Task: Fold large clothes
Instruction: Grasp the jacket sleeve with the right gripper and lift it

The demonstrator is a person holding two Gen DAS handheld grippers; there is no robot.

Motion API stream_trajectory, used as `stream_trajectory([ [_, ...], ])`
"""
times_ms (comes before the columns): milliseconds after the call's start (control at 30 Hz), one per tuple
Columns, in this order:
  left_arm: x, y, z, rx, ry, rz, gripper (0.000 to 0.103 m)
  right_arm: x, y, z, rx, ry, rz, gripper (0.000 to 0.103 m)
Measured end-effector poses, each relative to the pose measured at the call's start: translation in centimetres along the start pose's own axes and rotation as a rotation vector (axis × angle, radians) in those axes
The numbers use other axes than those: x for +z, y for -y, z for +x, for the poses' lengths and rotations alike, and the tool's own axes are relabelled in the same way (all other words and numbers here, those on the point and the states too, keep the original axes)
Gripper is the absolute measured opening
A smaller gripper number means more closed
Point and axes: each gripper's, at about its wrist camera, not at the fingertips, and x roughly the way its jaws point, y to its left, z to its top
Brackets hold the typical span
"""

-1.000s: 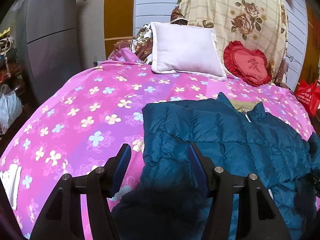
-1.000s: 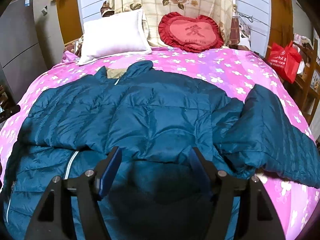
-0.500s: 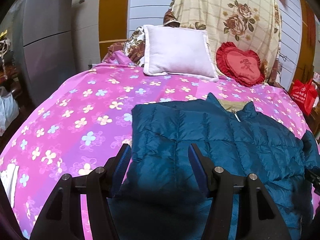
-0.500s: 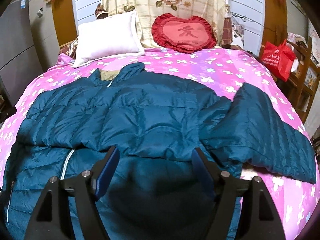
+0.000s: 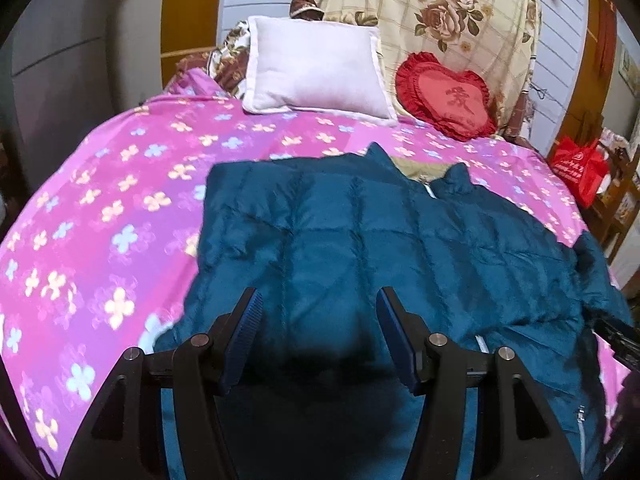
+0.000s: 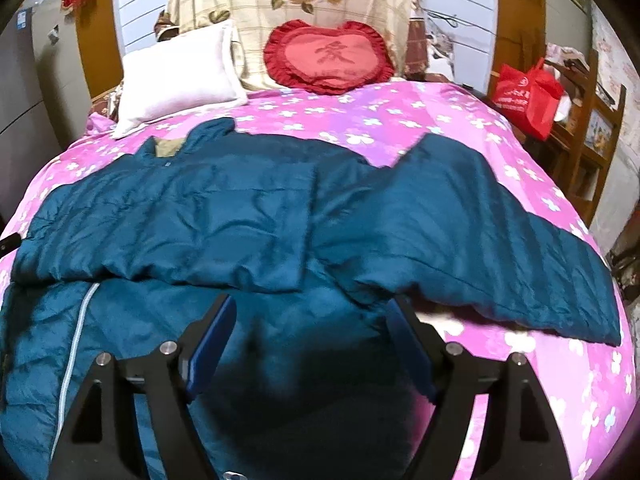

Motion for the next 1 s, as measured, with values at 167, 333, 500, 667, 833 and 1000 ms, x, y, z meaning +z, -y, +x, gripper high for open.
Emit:
stream_trajectory([
  [167, -0.4, 1.1, -1.8, -0.02, 0.021, 0.011, 0.041, 0.0, 3.4, -0.5, -0.052, 0.015, 0.043, 0.081],
  [333, -0.5, 1.6, -1.2, -0.003, 0.011, 0.03, 0.041, 0.6, 7.9, -0.6, -0.146, 0.019, 0.077, 0.081],
  [500, -0.6, 1.4, -0.1, -0.011, -0.017, 0.014, 0.041, 0.9, 13.9, -0.9, -0.241, 0.029, 0.163, 0.081],
  [667, -0.7, 1.4, 0.3, 0.001, -0.019, 0.027, 0.041, 0.9, 20.7, -0.9, -0.358, 0.027, 0.269, 0.091],
  [833, -0.9, 1.4, 1.0, 0.012, -0.035, 0.044, 0.041, -0.3, 28.2, 0.2, -0.467, -0.018, 0.4, 0.092],
  [1000, -1.1, 1.6, 1.7, 0.017, -0.046, 0.058, 0.041, -1.9, 34.1, 0.8, -0.529, -0.046, 0.489, 0.092],
])
